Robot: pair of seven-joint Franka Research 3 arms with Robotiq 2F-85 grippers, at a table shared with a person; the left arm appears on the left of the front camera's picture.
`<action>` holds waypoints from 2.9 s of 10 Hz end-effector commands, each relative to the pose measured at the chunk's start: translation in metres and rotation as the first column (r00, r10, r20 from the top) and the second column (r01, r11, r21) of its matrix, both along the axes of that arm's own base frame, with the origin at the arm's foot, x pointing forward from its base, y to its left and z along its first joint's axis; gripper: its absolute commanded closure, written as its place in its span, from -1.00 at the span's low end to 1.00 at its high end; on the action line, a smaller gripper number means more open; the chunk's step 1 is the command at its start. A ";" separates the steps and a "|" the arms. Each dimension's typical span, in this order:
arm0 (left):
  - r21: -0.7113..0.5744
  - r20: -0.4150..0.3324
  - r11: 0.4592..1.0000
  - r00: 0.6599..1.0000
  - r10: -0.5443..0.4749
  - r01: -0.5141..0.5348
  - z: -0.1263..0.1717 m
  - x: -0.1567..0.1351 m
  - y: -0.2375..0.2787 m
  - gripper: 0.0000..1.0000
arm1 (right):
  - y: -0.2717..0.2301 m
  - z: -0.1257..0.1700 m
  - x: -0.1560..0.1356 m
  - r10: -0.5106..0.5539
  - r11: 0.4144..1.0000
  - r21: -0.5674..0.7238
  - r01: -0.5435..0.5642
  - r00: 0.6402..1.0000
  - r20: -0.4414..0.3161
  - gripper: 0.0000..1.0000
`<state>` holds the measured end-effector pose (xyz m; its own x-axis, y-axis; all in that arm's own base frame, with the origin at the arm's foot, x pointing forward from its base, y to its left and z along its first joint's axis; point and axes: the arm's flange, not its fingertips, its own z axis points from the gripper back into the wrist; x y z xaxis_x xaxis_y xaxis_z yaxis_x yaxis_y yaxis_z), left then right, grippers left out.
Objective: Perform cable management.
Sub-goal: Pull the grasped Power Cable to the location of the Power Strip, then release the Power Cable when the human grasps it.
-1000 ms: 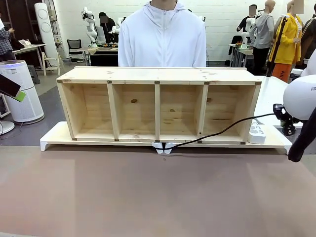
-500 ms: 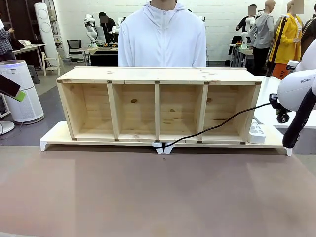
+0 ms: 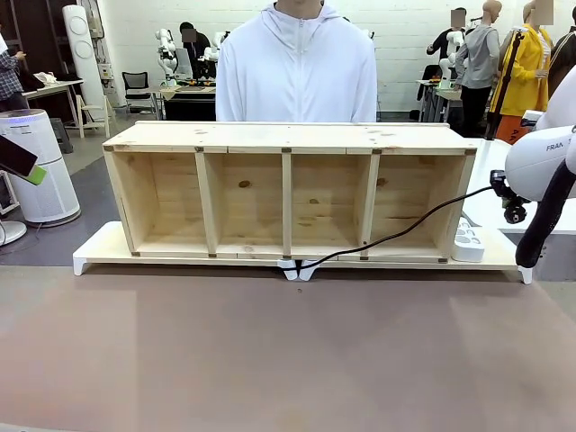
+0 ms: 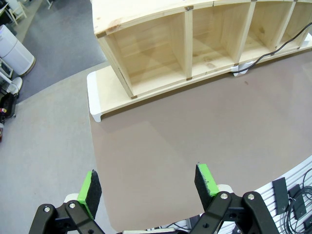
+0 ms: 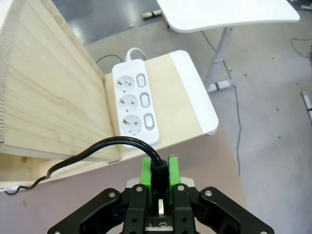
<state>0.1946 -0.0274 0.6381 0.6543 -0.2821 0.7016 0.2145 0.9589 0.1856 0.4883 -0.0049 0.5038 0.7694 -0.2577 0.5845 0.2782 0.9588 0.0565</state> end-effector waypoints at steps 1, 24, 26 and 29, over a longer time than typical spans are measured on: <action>0.001 0.010 1.000 1.000 0.001 -0.001 0.001 0.002 0.000 -1.00 | -0.001 0.001 -0.005 0.000 1.000 0.002 0.000 1.000 0.004 0.67; 0.001 0.010 1.000 1.000 0.001 -0.001 0.001 0.002 0.000 -1.00 | -0.005 -0.003 0.089 0.136 0.989 -0.066 -0.135 0.991 0.014 0.67; 0.001 0.010 1.000 1.000 0.001 -0.001 0.001 0.002 0.000 -1.00 | -0.005 -0.003 0.089 0.136 0.989 -0.066 -0.135 0.991 0.014 0.67; 0.001 0.010 1.000 1.000 0.001 -0.001 0.001 0.002 0.000 -1.00 | -0.005 -0.003 0.089 0.136 0.989 -0.066 -0.135 0.991 0.014 0.67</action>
<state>0.1945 -0.0274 0.6382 0.6542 -0.2821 0.7017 0.2145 0.9589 0.1856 0.5782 -0.0119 0.4974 0.7857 -0.1210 0.6067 0.1497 0.9887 0.0033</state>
